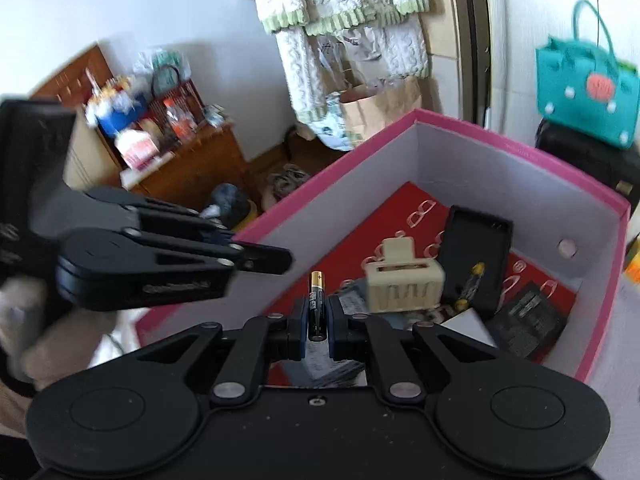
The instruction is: Organize rigid objects
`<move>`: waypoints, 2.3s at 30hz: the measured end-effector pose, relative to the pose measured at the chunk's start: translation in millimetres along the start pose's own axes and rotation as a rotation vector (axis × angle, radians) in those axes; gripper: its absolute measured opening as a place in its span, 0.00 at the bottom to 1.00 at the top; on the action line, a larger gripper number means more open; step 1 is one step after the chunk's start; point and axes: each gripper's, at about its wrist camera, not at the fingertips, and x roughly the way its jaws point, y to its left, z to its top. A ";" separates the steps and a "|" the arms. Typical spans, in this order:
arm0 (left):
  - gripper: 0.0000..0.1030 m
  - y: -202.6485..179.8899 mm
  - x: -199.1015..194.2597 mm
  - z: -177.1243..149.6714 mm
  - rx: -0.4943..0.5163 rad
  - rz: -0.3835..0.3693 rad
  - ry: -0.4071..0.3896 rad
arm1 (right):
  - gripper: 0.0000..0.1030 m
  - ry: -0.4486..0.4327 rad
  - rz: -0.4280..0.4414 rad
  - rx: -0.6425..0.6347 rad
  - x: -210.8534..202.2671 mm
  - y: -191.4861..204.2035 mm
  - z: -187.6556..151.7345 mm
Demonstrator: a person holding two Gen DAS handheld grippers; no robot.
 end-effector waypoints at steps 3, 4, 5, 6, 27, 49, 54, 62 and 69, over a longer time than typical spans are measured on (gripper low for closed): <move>0.08 1.5 -0.3 0.5 -0.005 -0.005 0.003 | 0.17 -0.019 0.041 0.060 0.9 -9.5 2.3; 0.08 1.6 -0.3 0.9 -0.008 -0.006 0.003 | 0.17 -0.024 0.045 0.071 1.3 -11.3 2.8; 0.08 1.4 -0.2 1.1 -0.010 -0.004 0.003 | 0.18 -0.037 0.037 0.087 -0.4 -14.2 2.2; 0.08 1.4 -0.7 1.0 -0.006 -0.002 0.002 | 0.18 -0.051 0.032 0.092 -3.3 -16.2 1.3; 0.37 -26.1 -68.7 -8.2 0.012 0.038 -0.045 | 0.35 -0.317 -0.109 0.213 -120.7 -8.6 -64.2; 0.98 -106.9 -113.5 -45.8 0.102 0.091 -0.008 | 1.00 -0.367 -0.409 0.338 -203.0 16.9 -128.8; 0.98 -112.0 -110.8 -65.2 0.061 0.114 -0.014 | 1.00 -0.430 -0.454 0.416 -219.3 25.2 -158.1; 0.98 -134.7 -127.3 -91.0 0.073 0.209 -0.126 | 1.00 -0.445 -0.614 0.325 -206.8 64.3 -181.3; 0.98 -145.0 -121.9 -104.7 0.064 0.189 -0.096 | 1.00 -0.370 -0.579 0.383 -208.3 54.5 -187.6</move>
